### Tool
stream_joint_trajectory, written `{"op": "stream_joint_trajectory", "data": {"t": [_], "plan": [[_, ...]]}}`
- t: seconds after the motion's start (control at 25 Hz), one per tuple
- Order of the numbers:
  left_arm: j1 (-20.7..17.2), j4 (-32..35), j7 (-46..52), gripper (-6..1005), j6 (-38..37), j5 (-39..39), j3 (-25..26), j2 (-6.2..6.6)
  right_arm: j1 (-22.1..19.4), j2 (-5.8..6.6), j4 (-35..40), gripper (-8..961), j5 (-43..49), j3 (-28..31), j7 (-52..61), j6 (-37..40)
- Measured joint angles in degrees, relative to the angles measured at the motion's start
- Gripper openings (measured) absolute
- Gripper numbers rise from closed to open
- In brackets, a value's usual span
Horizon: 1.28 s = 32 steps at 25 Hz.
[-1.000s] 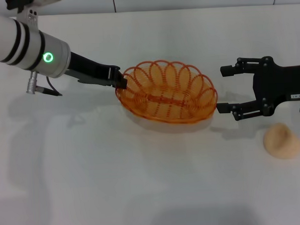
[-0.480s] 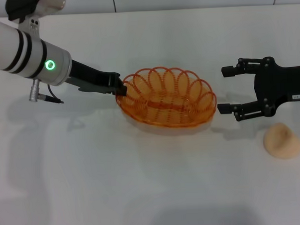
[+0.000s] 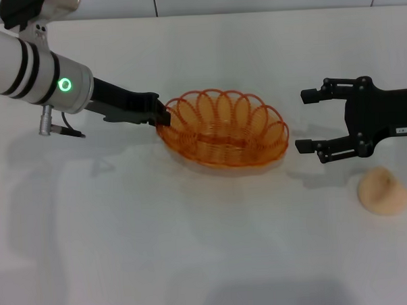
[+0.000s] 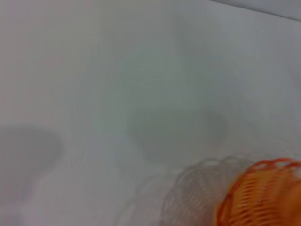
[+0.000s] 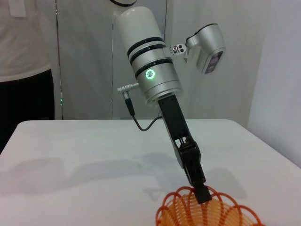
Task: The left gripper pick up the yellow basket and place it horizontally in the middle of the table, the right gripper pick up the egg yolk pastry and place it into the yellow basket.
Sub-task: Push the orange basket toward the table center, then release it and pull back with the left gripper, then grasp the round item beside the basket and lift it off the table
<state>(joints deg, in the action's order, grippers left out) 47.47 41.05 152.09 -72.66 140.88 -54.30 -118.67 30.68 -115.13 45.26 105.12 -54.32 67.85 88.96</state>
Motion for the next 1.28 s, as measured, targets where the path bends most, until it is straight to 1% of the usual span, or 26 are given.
{"op": "stream_joint_trajectory", "data": {"t": [0.24,0.44,0.56,0.6,0.68,0.76,0.88,1.0,1.08,1.28], "plan": [[-0.02,0.00,1.11,182,-0.34,0.03,-0.28,-0.13,0.00,0.00,0.00,846,-0.10,0.00,0.00,-0.01],[-0.12,0.43,1.02,271,-0.79,0.05,-0.29,0.11,0.00,0.00,0.00,846,-0.18,0.00,0.02,0.12],[-0.48,1.78,0.43,446,-1.54,0.03,-0.19,0.16,-0.05,0.00,0.00,846,-0.24,0.00,0.24,0.16],[-1.65,4.72,-1.07,504,-3.16,-0.02,-0.15,0.18,-0.08,0.00,0.00,846,-0.24,0.05,0.32,0.16],[-2.42,6.43,-2.45,561,-4.08,-0.03,-0.16,0.22,-0.16,0.00,0.00,846,-0.26,0.25,0.47,0.18],[-3.84,9.17,-5.67,617,-5.17,-0.26,-0.22,0.12,-0.26,0.01,0.00,846,-0.27,0.47,0.61,0.30],[-6.52,12.75,-13.57,702,-6.26,-2.66,-0.36,-0.18,-0.52,0.14,0.42,846,-0.27,0.68,1.26,0.30],[-9.14,14.55,-22.48,804,-7.12,-7.26,-0.29,-0.23,-0.86,0.29,1.13,846,-0.28,0.76,2.26,-0.09],[-11.86,15.82,-30.00,872,-8.28,-13.21,-0.15,-0.12,-1.04,0.32,1.61,846,-0.28,0.79,2.90,-0.18],[-17.43,17.34,-44.77,871,-12.43,-23.11,-0.03,0.58,-1.37,0.35,2.23,846,-0.25,1.49,3.63,-0.49]]}}
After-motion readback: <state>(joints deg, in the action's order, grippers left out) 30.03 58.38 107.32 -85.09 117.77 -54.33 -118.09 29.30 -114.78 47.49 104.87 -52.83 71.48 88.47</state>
